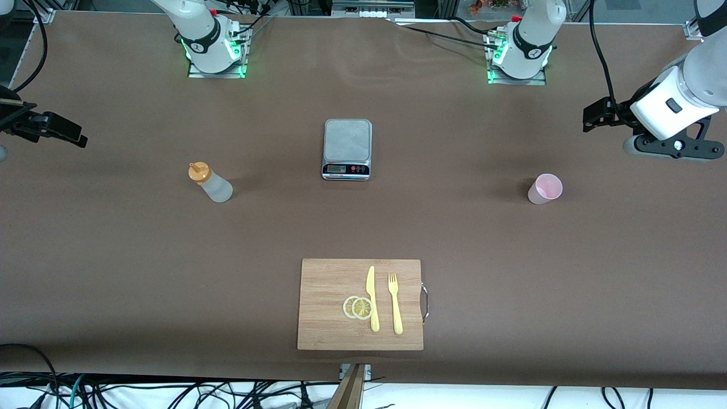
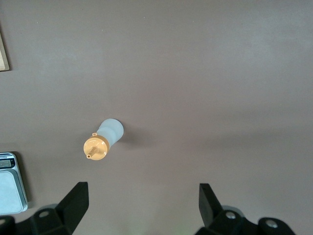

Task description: Add sauce to pink cup with both arms

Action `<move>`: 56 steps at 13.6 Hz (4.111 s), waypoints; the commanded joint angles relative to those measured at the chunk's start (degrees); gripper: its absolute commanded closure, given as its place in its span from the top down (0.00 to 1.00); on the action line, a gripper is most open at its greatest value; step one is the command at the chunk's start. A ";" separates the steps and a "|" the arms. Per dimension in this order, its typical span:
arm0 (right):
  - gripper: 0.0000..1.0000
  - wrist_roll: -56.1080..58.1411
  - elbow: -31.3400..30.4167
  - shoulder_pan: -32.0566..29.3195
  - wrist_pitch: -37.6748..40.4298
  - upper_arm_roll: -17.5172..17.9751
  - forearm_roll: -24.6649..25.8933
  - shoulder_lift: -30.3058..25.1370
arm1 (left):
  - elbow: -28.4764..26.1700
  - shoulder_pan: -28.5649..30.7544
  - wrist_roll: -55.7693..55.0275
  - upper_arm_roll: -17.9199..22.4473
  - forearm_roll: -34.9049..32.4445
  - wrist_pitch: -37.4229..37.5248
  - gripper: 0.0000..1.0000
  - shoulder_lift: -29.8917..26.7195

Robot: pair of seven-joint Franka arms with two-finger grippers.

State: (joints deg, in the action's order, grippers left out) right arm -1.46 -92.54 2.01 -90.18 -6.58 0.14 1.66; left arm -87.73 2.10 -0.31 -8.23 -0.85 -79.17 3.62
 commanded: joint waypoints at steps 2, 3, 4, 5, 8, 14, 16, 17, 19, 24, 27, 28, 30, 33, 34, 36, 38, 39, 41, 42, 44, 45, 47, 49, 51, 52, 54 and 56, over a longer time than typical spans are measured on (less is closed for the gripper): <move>1.00 0.40 -0.09 0.10 0.53 -0.01 0.03 -0.43 | 2.12 0.10 -0.66 0.06 1.29 1.03 1.00 1.04; 1.00 0.40 -0.09 0.10 0.53 -0.01 0.03 -0.43 | 2.12 0.10 -0.66 0.06 1.29 1.03 1.00 1.04; 1.00 0.40 -0.09 0.10 0.61 -0.01 0.03 -0.43 | 2.12 0.10 -0.66 0.06 1.29 1.03 1.00 1.04; 1.00 0.40 -0.09 0.10 0.79 -0.01 0.03 -0.43 | 2.12 0.10 -0.66 0.06 1.29 1.03 1.00 1.04; 1.00 0.40 -0.09 0.10 0.88 -0.01 0.03 -0.43 | 2.12 0.10 -0.66 0.06 1.29 1.03 1.00 1.04; 1.00 0.40 -0.09 0.10 0.88 -0.01 0.03 -0.43 | 2.21 0.27 -0.66 0.15 1.29 1.03 1.00 1.13; 1.00 0.40 -0.09 0.10 0.88 -0.01 0.03 -0.43 | 2.65 0.10 -0.75 0.06 1.20 1.03 1.00 1.13; 1.00 0.40 -0.09 0.10 0.79 -0.01 0.03 -0.43 | 2.65 0.10 -0.75 0.06 1.20 1.03 1.00 1.22; 1.00 0.40 -0.09 0.10 0.88 -0.01 0.03 -0.43 | 2.65 0.27 -0.66 0.15 1.29 1.03 1.00 1.57; 1.00 0.40 -0.09 0.10 0.88 0.07 0.03 -0.43 | 2.83 0.19 -0.75 0.15 1.29 1.12 1.00 1.66; 1.00 0.40 -0.18 0.10 0.88 -0.01 0.03 -0.43 | 2.83 0.19 -0.75 0.15 1.20 1.04 1.00 1.74; 1.00 0.40 -0.18 0.10 0.88 -0.01 0.03 -0.43 | 2.83 0.19 -0.75 0.06 1.20 1.03 1.00 1.66; 1.00 0.40 -0.18 0.10 0.88 -0.01 0.03 -0.43 | 2.83 0.19 -0.75 0.15 1.20 1.03 1.00 1.74; 1.00 0.40 -0.09 0.10 0.88 0.07 0.03 -0.43 | 2.83 0.01 -0.92 0.06 1.20 1.04 1.00 1.75; 1.00 0.40 -0.18 0.10 0.88 -0.01 0.03 -0.43 | 2.83 0.01 -0.92 0.06 1.20 1.12 1.00 1.75; 1.00 0.40 -0.18 0.10 0.88 -0.01 0.03 -0.43 | 2.83 0.10 -0.84 0.06 1.12 1.12 1.00 1.75; 1.00 0.40 -0.09 0.10 0.88 -0.01 -0.05 -0.43 | 2.65 0.27 -0.75 0.06 1.03 1.03 1.00 1.92; 1.00 0.40 -0.18 0.10 0.88 0.07 0.03 -0.43 | 2.48 0.36 -0.75 0.14 1.03 1.03 1.00 1.92; 1.00 0.40 -0.09 0.10 0.88 -0.01 0.03 -0.43 | 2.12 0.80 -0.49 0.32 0.94 1.03 1.00 2.10; 1.00 0.40 -0.18 0.10 0.88 -0.01 0.03 -0.43 | 2.12 1.15 -0.31 0.32 0.94 1.03 1.00 2.45; 1.00 0.40 -0.18 0.10 0.88 -0.01 -0.05 -0.43 | 1.86 1.77 0.30 0.41 0.77 0.86 1.00 3.41; 1.00 0.40 -0.18 0.10 0.88 0.07 -0.05 -0.43 | 1.77 1.77 0.22 0.41 0.42 0.86 1.00 4.98; 1.00 0.40 -0.18 0.10 0.88 0.08 0.03 -0.43 | 0.90 3.16 0.22 0.50 0.41 0.25 1.00 6.14; 1.00 0.40 -0.27 0.10 0.97 0.08 -0.05 -0.43 | 0.02 3.61 0.30 0.59 0.32 -1.07 1.00 6.66; 1.00 0.40 -0.18 0.10 0.88 0.08 0.03 -0.43 | -1.04 4.05 0.39 0.59 0.24 -2.82 1.00 7.98; 1.00 0.40 -0.27 0.10 0.97 0.08 -0.05 -0.43 | -2.61 4.66 0.39 0.59 0.24 -5.36 1.00 8.86; 1.00 0.40 -0.18 0.10 0.88 0.08 0.03 -0.43 | -8.31 7.03 3.80 0.59 0.15 -13.25 1.00 9.65; 1.00 0.40 -0.18 0.10 0.88 0.08 -0.05 -0.43 | -13.23 8.62 9.60 1.20 0.15 -20.55 1.00 10.09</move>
State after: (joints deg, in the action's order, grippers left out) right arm -1.46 -92.57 2.04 -89.67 -6.55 0.14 1.67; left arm -95.87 8.74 3.95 -7.29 -0.87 -94.03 14.14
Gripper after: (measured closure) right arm 0.000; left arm 0.000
